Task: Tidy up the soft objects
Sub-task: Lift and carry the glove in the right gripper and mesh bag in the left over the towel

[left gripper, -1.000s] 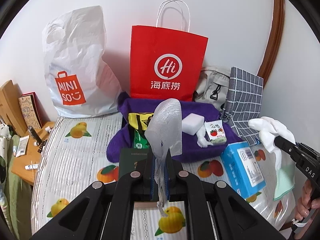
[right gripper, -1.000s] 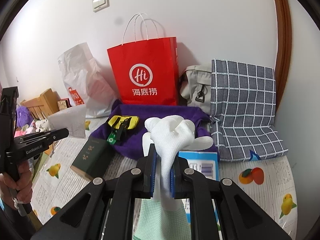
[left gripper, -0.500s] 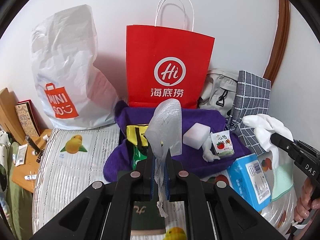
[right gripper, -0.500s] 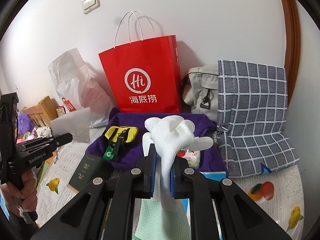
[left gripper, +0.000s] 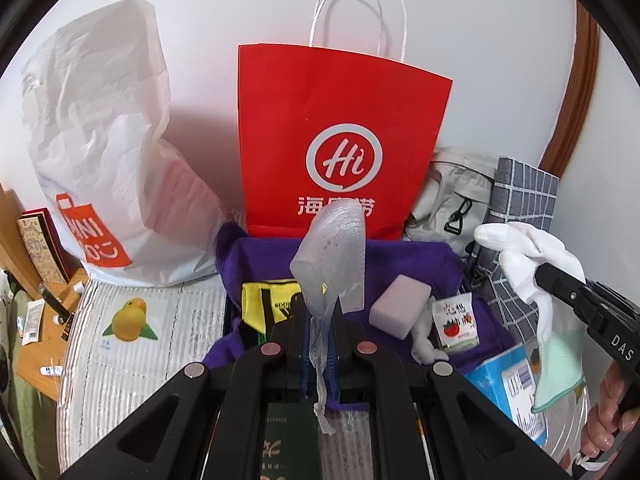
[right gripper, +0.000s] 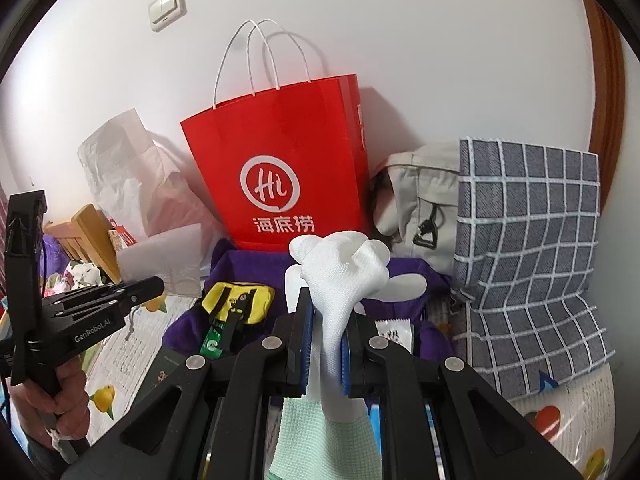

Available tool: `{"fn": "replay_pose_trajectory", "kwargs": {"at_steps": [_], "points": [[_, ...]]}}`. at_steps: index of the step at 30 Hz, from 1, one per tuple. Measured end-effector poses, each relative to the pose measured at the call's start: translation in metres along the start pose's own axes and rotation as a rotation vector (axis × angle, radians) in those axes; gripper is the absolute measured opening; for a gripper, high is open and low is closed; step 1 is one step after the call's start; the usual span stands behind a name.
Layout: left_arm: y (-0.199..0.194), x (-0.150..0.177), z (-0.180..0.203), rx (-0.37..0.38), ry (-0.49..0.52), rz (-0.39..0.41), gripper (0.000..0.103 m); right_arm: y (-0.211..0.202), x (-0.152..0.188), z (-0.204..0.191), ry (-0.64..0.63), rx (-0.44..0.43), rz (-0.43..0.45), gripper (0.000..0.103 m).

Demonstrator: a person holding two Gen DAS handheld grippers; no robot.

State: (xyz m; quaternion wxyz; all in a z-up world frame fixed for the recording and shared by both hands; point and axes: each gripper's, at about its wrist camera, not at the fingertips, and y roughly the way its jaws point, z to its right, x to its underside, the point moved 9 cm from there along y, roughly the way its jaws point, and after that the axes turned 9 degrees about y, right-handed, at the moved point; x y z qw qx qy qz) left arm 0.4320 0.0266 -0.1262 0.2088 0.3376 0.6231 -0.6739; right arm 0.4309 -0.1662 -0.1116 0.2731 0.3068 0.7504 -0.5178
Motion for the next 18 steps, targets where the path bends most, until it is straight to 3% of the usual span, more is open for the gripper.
{"fn": "replay_pose_trajectory", "kwargs": {"at_steps": [12, 18], "points": [[0.034, -0.016, -0.015, -0.006, -0.039, 0.002, 0.008, 0.036, -0.017, 0.006, -0.013, -0.024, 0.005, 0.012], [0.062, -0.006, -0.020, 0.007, -0.060, -0.059, 0.008, 0.070, -0.006, 0.019, 0.013, -0.019, -0.064, 0.012]]}}
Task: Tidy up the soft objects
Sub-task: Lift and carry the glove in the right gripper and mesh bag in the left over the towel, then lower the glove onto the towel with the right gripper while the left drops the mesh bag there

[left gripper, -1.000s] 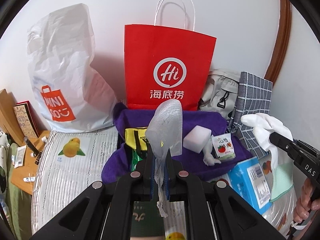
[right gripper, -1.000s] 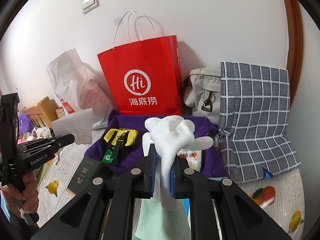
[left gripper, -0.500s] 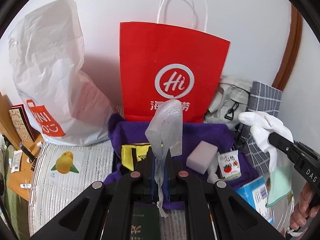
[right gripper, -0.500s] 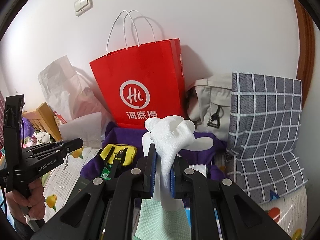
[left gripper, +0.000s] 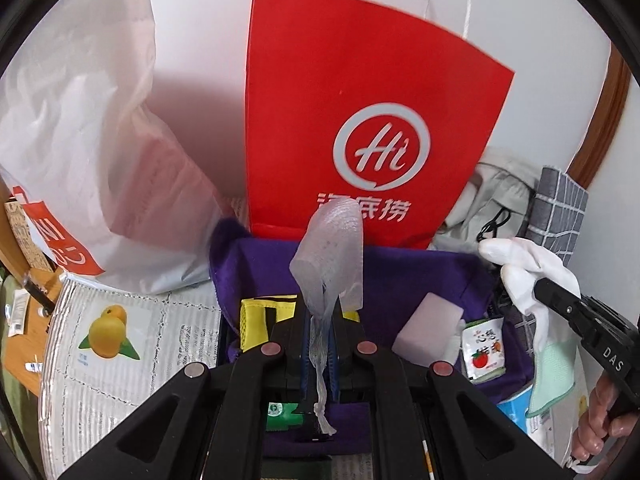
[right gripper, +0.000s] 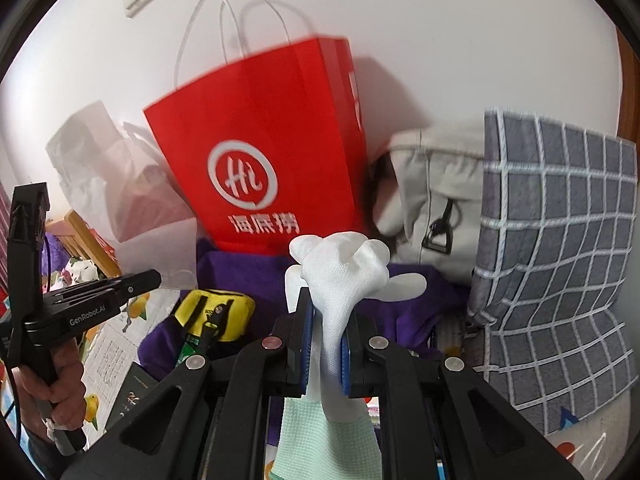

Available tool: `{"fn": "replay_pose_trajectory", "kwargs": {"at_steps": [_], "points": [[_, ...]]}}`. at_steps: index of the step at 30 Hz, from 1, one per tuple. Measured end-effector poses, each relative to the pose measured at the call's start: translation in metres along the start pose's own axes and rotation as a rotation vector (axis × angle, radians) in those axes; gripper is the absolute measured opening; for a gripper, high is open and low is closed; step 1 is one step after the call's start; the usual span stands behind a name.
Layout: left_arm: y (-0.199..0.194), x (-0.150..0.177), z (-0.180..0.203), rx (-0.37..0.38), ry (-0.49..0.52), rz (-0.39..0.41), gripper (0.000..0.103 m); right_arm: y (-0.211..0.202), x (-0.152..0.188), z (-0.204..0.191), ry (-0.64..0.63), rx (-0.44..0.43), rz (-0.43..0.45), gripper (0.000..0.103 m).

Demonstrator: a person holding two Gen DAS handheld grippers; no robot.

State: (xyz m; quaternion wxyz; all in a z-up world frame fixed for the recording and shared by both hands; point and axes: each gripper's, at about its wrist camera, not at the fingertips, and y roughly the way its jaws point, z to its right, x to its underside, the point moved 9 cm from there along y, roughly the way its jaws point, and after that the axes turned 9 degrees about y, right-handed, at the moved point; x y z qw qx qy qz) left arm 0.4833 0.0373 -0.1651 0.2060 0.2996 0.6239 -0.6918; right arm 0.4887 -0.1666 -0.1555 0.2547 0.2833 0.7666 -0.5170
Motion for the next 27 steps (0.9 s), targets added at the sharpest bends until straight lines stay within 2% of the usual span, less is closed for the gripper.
{"fn": "replay_pose_trajectory", "kwargs": {"at_steps": [6, 12, 20, 24, 27], "points": [[0.005, 0.000, 0.003, 0.008, 0.009, 0.000, 0.008, 0.013, 0.002, 0.013, 0.023, 0.006, -0.002, 0.012], [0.011, 0.001, 0.008, 0.027, 0.018, -0.011, 0.008, 0.021, -0.003, 0.030, 0.111, -0.003, 0.046, 0.012], [0.022, 0.006, 0.008, 0.049, 0.017, -0.046, 0.008, 0.054, 0.013, 0.026, 0.121, -0.017, -0.021, 0.012], [0.026, 0.007, 0.008, 0.057, 0.015, -0.057, 0.008, 0.066, 0.020, 0.024, 0.089, 0.014, -0.048, 0.012], [0.028, 0.008, 0.007, 0.059, 0.011, -0.065, 0.008, 0.072, 0.023, 0.024, 0.098, 0.007, -0.064, 0.012]]}}
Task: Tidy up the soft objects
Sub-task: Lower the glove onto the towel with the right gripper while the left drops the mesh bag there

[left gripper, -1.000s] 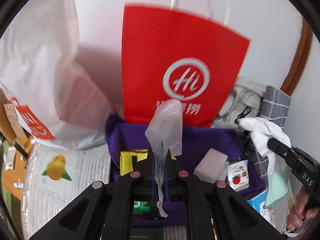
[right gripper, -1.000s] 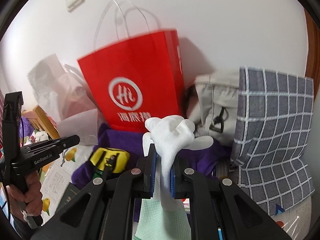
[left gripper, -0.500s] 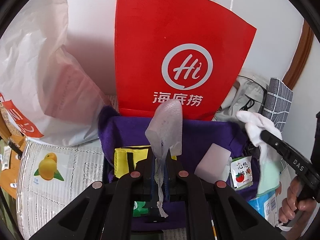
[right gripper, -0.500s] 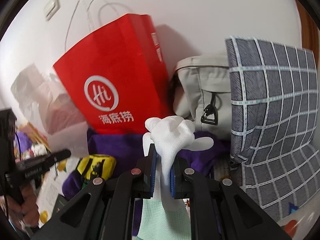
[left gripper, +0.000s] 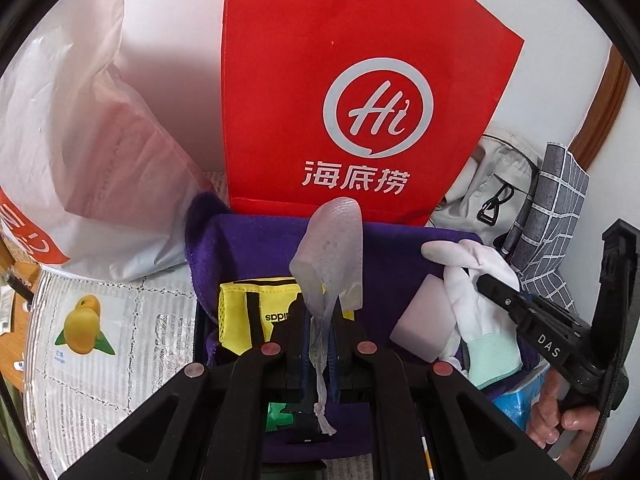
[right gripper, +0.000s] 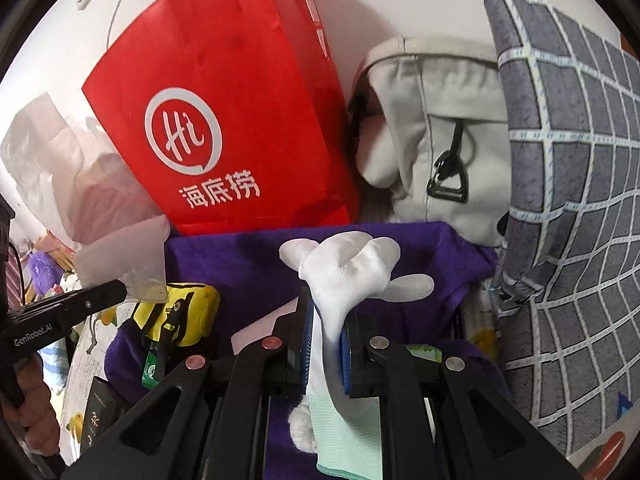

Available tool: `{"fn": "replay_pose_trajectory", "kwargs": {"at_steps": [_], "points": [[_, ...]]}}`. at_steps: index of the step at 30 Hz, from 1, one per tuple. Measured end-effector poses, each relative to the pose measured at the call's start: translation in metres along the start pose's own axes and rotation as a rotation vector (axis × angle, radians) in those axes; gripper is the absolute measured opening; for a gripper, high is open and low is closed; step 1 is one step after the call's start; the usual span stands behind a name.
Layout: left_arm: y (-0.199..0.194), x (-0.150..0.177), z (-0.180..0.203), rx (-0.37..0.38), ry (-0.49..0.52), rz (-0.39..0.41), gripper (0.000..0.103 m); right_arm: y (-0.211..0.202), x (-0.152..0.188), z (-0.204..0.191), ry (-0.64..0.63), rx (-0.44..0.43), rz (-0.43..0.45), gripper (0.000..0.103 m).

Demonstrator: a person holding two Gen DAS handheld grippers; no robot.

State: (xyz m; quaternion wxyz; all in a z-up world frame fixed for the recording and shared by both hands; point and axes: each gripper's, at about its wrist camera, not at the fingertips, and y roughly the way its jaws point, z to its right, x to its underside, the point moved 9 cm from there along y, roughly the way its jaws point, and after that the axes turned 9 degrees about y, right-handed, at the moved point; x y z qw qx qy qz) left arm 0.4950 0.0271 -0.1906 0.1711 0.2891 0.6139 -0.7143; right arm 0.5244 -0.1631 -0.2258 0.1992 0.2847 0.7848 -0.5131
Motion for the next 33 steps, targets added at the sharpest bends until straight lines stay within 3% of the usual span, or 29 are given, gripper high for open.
{"fn": "replay_pose_trajectory", "kwargs": {"at_steps": [10, 15, 20, 26, 33], "points": [[0.006, 0.003, 0.001, 0.003, 0.011, -0.020, 0.008, 0.020, 0.006, 0.005, 0.026, 0.009, -0.060, 0.015], [0.010, 0.005, 0.002, -0.003, 0.017, -0.030, 0.008, 0.024, 0.011, 0.006, -0.027, 0.057, -0.111, 0.050], [0.014, 0.007, 0.002, 0.002, 0.012, -0.046, 0.008, 0.012, 0.008, 0.001, -0.073, 0.076, -0.096, 0.066], [0.014, 0.010, 0.014, 0.090, 0.024, -0.062, 0.008, -0.010, -0.001, -0.001, -0.075, 0.077, -0.060, 0.068], [0.024, 0.019, 0.025, 0.077, 0.072, -0.122, 0.008, -0.037, -0.013, -0.003, -0.056, 0.054, -0.015, 0.068]]}}
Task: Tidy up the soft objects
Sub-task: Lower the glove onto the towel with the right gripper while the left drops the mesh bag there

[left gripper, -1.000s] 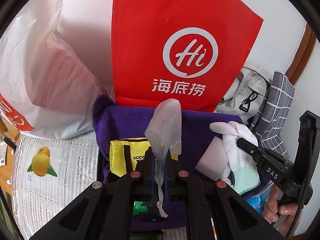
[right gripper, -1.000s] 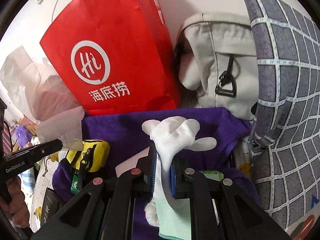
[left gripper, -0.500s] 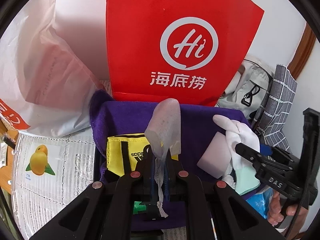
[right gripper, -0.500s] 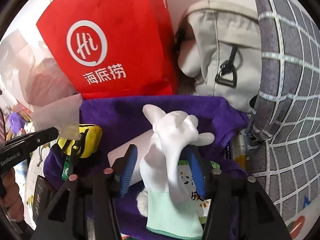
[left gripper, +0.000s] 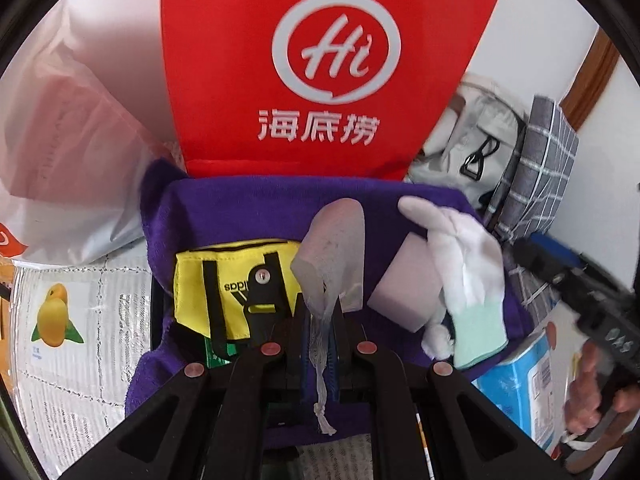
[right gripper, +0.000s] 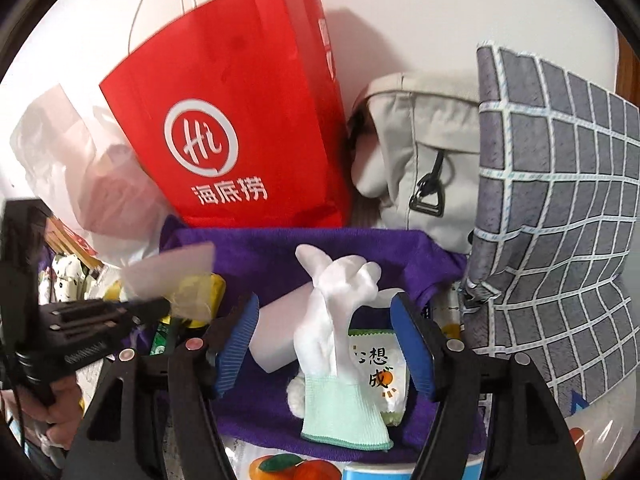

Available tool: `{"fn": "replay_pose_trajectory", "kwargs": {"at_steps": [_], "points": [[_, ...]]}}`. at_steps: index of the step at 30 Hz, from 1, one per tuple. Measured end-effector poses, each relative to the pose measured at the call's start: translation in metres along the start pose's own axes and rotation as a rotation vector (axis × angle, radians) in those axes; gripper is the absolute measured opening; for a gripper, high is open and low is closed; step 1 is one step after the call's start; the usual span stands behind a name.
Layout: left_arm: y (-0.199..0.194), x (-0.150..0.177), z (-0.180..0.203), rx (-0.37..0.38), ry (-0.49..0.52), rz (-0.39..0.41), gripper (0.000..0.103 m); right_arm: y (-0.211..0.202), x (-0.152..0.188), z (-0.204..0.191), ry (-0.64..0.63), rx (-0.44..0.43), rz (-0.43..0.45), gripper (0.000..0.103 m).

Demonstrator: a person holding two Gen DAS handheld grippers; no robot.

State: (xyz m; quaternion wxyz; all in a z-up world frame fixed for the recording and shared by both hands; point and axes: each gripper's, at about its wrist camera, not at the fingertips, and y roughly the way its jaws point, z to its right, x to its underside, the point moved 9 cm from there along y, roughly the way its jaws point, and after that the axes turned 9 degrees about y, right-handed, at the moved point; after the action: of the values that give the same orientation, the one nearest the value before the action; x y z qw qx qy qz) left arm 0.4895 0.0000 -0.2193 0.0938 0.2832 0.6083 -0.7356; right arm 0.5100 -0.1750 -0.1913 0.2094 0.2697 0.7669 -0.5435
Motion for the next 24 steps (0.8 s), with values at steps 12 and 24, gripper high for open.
{"fn": "replay_pose_trajectory", "kwargs": {"at_steps": [12, 24], "points": [[0.019, 0.013, -0.004, -0.031, 0.003, -0.085, 0.008, -0.016, -0.001, -0.010, -0.062, 0.015, 0.025, 0.068], [0.017, 0.009, -0.018, -0.098, -0.013, -0.087, 0.038, -0.016, 0.000, -0.013, -0.092, 0.036, 0.028, 0.068]]}}
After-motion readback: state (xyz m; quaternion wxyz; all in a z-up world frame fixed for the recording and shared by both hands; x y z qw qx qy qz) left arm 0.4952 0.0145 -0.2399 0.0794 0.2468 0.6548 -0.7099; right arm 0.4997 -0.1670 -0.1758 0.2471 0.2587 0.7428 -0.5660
